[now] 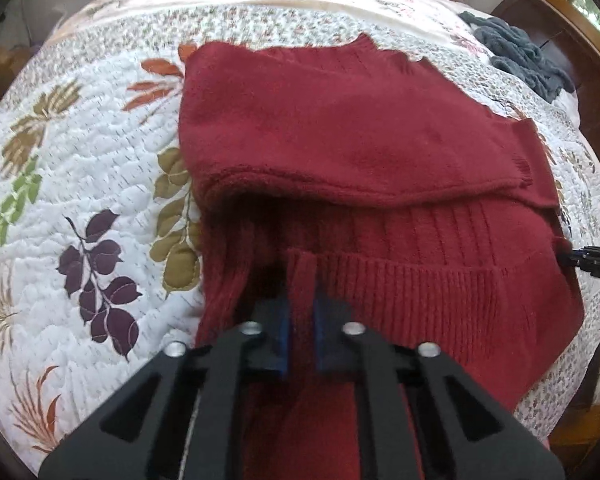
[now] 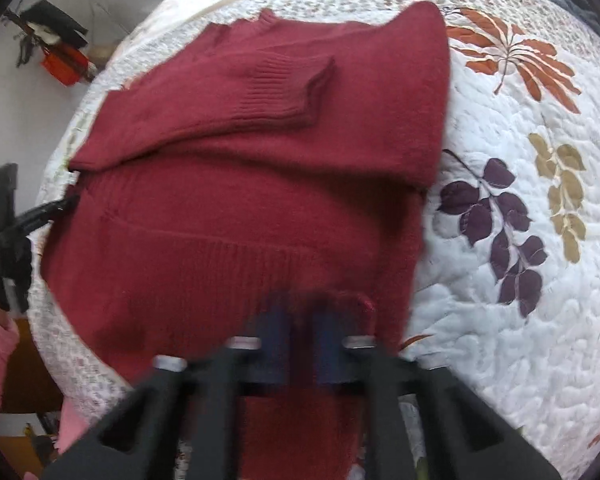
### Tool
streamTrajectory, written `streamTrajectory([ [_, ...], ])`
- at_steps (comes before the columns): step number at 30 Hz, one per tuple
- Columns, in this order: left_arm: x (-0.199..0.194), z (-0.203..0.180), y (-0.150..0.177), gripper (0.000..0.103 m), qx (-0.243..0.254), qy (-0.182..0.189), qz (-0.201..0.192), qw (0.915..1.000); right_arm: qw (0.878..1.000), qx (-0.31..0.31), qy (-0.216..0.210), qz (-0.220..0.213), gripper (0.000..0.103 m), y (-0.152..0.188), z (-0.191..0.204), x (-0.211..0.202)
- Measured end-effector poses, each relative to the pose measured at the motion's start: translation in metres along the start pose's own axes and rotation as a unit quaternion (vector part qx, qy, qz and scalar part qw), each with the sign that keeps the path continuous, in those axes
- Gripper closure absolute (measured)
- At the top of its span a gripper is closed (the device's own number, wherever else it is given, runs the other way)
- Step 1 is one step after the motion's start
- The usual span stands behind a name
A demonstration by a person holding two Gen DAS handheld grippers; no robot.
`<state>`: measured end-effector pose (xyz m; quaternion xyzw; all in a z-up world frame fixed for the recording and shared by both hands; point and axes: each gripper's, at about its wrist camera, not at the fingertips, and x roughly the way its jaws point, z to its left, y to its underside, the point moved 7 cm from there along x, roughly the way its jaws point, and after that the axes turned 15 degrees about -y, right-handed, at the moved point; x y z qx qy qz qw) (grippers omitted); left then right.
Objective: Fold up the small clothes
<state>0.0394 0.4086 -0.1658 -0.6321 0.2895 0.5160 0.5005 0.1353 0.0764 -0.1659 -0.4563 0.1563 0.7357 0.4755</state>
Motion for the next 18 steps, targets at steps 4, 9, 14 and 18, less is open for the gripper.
streamTrajectory([
  [4,-0.030,-0.005,0.004,0.098,-0.003,0.023,-0.035,0.9991,0.999,-0.010,-0.023,-0.032,0.099,0.010,0.012,-0.024],
  [9,-0.065,-0.003,0.013,0.098,-0.004,0.022,-0.076,0.9969,0.995,0.011,-0.062,-0.080,0.099,0.019,0.017,-0.063],
  [14,-0.099,0.007,-0.001,0.098,-0.021,0.012,-0.120,0.9924,0.990,0.008,-0.073,-0.120,0.099,0.009,0.025,-0.102],
  [18,-0.126,0.005,-0.024,0.098,-0.020,-0.001,-0.163,0.9864,0.986,0.004,-0.076,-0.148,0.100,-0.011,0.034,-0.126],
])
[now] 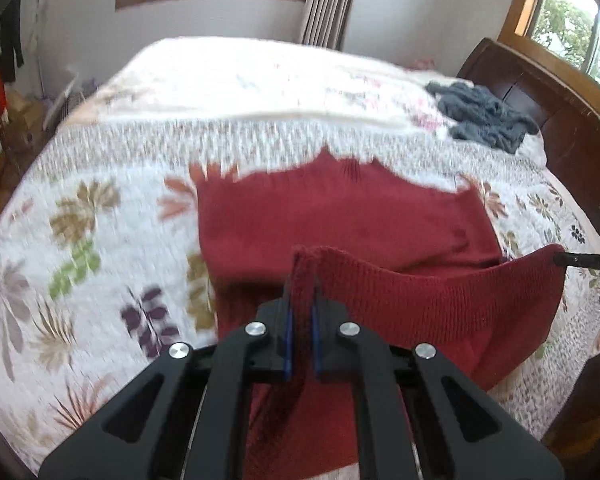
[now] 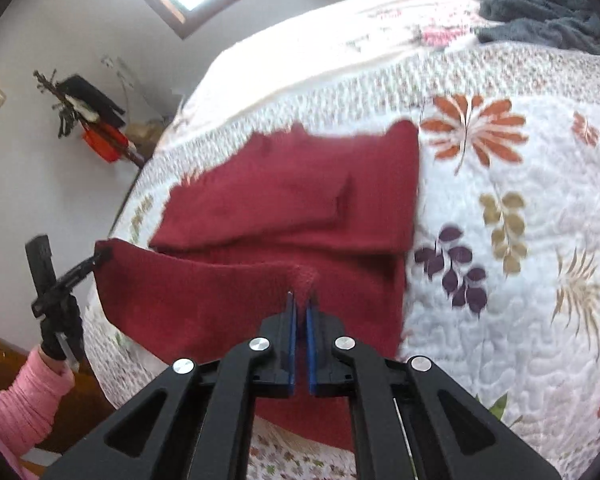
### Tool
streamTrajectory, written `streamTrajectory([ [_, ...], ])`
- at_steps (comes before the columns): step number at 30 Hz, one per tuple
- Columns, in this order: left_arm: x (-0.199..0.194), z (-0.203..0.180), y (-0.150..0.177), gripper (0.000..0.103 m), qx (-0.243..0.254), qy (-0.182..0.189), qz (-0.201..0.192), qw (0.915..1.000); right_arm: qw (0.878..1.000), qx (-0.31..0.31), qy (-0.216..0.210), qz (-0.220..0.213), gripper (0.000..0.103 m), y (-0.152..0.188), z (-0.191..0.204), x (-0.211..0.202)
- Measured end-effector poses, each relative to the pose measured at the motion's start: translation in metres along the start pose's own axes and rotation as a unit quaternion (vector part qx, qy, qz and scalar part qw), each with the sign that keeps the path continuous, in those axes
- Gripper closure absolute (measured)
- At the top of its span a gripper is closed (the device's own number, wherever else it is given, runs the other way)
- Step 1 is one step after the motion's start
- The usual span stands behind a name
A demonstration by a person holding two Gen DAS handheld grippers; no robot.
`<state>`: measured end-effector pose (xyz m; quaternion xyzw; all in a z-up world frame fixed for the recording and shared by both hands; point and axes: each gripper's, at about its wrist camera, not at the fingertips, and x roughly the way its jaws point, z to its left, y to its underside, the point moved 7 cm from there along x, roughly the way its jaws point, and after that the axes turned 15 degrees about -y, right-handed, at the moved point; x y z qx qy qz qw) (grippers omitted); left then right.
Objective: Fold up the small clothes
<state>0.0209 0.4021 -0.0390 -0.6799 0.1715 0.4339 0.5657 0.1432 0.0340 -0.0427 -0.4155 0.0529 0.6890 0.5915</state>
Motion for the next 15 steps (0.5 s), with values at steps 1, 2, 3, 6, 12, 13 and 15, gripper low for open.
streamTrajectory([
  [1,-0.003,-0.001,-0.008,0.098,0.002,-0.004,-0.010,0.9999,1.000,-0.005,0.003,-0.010,0.100,-0.010,0.003,-0.005],
  [2,-0.004,-0.003,-0.019,0.098,0.001,-0.007,-0.020,0.9998,1.000,-0.010,0.006,-0.017,0.100,-0.017,0.006,-0.007],
  [3,-0.005,-0.005,-0.028,0.098,-0.001,-0.008,-0.026,0.9996,1.000,-0.014,0.009,-0.024,0.100,-0.026,0.009,-0.009],
  [6,0.002,-0.006,-0.060,0.098,-0.011,-0.017,-0.046,0.9988,0.999,-0.011,0.008,-0.044,0.100,-0.056,0.010,-0.014],
  [12,0.036,-0.002,-0.124,0.098,-0.024,-0.054,-0.079,0.9952,0.997,0.017,0.020,-0.067,0.100,-0.128,-0.001,-0.001],
  [13,0.045,-0.001,-0.133,0.098,-0.024,-0.059,-0.078,0.9949,0.997,0.028,0.021,-0.069,0.100,-0.142,-0.007,0.004],
  [15,0.068,0.001,-0.149,0.098,-0.028,-0.066,-0.070,0.9950,0.996,0.038,0.031,-0.068,0.100,-0.161,-0.018,0.014],
])
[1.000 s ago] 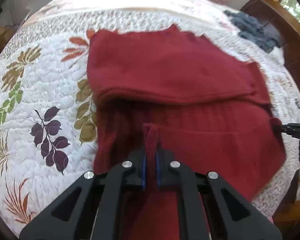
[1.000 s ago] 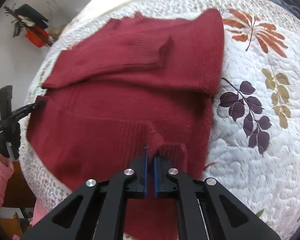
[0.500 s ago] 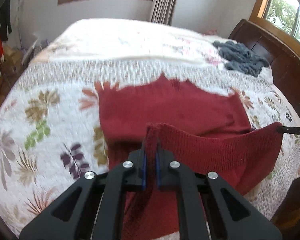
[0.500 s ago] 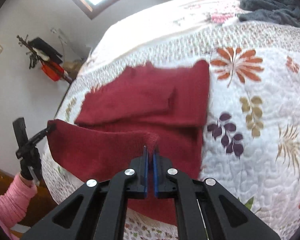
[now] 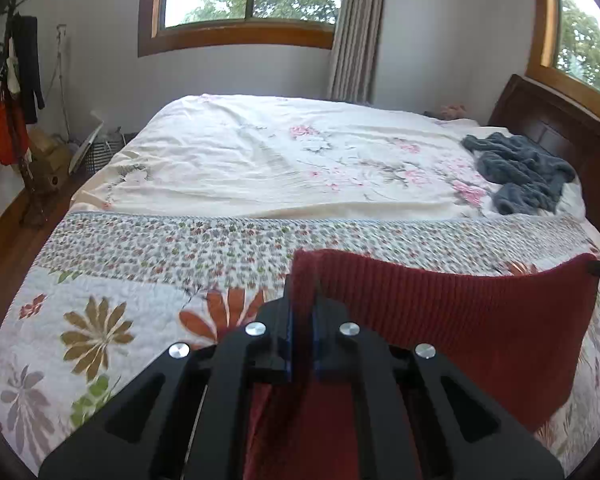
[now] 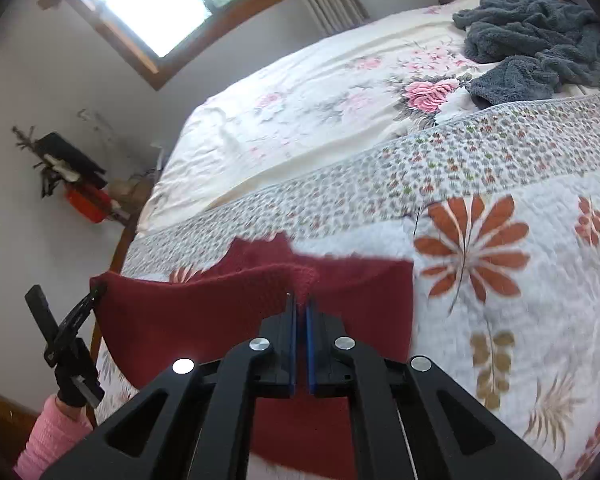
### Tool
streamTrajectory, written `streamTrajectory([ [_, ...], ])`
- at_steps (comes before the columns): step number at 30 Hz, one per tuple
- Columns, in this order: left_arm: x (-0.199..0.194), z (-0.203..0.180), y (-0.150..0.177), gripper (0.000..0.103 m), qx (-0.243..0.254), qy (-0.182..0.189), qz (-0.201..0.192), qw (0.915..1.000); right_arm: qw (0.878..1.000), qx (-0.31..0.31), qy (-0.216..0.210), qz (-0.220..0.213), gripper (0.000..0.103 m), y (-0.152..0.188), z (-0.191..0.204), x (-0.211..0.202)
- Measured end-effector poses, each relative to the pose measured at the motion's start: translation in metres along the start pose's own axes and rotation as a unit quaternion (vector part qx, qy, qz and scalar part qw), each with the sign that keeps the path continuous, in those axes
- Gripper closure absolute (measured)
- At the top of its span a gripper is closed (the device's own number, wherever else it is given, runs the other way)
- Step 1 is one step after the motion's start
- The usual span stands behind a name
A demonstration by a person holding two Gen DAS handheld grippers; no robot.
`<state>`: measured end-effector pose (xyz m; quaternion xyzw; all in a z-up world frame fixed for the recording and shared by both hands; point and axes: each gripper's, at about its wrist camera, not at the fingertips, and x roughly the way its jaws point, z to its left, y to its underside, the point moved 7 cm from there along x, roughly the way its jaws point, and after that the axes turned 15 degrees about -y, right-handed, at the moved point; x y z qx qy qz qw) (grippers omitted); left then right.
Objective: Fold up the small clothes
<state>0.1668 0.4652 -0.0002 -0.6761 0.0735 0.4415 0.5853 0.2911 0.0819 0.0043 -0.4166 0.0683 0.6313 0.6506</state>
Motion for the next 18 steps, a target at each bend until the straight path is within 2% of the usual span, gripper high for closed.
streamTrajectory([
  [3,0.035,-0.005,-0.009,0.098,0.006,-0.019,0.010,0.9998,1.000,0.012,0.012,0.002,0.100,-0.026,-0.013,0.025],
  [7,0.082,-0.011,-0.001,0.098,0.011,-0.035,0.043,0.9984,0.999,0.027,0.028,0.019,0.100,-0.039,-0.031,0.060],
  [13,0.142,-0.016,0.030,0.098,0.030,-0.058,0.091,0.9936,0.996,0.034,0.063,0.044,0.100,-0.040,-0.064,0.109],
  [18,0.179,-0.011,0.055,0.094,0.022,-0.059,0.138,0.9883,0.992,0.052,0.092,0.062,0.099,-0.031,-0.095,0.136],
])
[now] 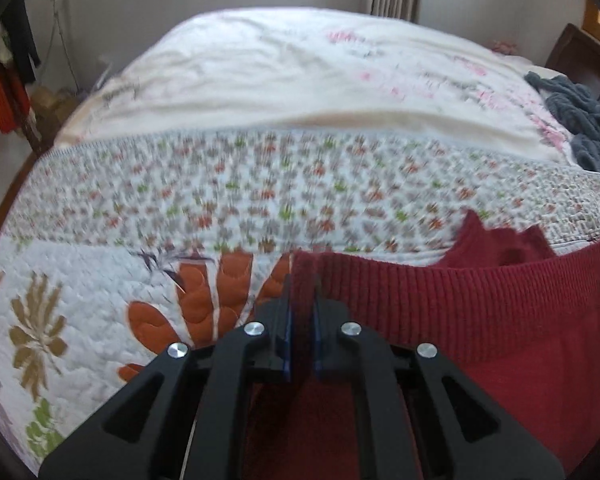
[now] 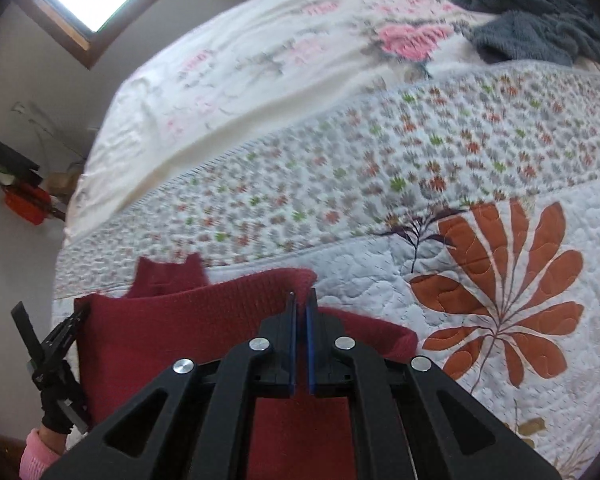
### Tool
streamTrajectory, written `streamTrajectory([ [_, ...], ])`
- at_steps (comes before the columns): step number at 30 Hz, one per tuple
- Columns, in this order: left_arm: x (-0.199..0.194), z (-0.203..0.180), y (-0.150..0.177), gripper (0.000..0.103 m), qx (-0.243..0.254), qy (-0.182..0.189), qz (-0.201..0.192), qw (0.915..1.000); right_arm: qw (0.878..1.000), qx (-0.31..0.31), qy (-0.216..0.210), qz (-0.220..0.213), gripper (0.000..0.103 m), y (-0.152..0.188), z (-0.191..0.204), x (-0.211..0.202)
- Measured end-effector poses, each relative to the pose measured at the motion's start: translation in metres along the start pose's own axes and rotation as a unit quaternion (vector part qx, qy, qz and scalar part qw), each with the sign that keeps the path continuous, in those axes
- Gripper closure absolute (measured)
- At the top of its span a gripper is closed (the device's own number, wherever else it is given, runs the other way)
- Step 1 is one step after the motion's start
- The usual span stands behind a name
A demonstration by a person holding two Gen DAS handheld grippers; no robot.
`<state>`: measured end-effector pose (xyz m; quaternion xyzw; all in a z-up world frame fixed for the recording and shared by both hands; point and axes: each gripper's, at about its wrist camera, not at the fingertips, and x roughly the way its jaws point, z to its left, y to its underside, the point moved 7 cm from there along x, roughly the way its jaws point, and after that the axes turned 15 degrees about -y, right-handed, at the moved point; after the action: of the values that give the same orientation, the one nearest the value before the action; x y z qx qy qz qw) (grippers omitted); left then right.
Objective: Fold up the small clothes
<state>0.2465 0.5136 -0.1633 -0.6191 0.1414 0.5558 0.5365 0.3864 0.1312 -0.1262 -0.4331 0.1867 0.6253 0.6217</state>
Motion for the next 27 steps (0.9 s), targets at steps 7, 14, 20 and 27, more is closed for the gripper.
streamTrajectory([
  [7,0.007,0.020,0.002,0.080,-0.050,0.018,0.030,0.9982,0.999,-0.015,0.048,0.013,0.086,0.013,-0.016,0.006],
  [14,-0.048,0.044,-0.004,0.079,-0.060,0.039,-0.011,0.9974,1.000,-0.016,0.006,0.005,0.078,0.042,-0.012,-0.038],
  [20,-0.110,0.016,0.029,0.069,0.002,0.077,-0.037,0.9963,0.998,-0.028,-0.026,0.058,0.066,0.117,-0.011,-0.064],
  [27,-0.111,-0.028,0.093,0.069,0.048,0.115,0.017,0.9920,0.991,-0.016,-0.039,0.125,0.062,0.194,-0.029,-0.059],
])
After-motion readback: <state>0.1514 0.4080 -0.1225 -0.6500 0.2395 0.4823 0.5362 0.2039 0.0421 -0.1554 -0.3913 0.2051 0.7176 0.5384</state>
